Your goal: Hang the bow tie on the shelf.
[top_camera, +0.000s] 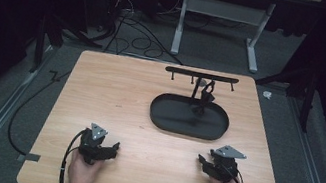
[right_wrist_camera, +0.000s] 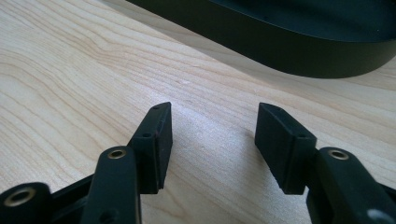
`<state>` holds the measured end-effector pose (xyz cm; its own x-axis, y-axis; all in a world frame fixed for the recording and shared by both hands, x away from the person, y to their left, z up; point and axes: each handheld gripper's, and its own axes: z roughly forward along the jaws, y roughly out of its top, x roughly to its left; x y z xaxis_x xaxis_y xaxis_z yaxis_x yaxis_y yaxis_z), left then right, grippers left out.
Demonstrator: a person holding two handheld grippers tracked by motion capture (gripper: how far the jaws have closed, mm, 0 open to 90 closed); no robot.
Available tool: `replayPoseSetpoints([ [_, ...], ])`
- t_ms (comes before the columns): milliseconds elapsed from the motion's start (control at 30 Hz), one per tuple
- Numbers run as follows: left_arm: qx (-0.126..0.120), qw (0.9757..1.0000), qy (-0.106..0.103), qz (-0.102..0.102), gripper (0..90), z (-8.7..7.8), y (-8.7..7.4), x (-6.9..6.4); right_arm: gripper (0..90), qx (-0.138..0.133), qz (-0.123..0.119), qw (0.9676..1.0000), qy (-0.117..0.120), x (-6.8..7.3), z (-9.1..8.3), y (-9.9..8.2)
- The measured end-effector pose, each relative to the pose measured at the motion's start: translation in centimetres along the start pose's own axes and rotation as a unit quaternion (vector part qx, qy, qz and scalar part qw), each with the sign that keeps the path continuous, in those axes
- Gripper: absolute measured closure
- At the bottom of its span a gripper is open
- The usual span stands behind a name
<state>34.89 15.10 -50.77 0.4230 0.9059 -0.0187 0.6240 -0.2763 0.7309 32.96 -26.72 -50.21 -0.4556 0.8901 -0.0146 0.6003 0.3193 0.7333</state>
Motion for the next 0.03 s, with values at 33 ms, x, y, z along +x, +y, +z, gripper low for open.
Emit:
replayPoseSetpoints([
  [33, 0.000, 1.0000, 0.000, 0.000, 18.4, 0.00, 0.00, 0.00, 47.3, 0.000, 0.000, 1.0000, 0.000, 0.00, 0.00, 0.00],
])
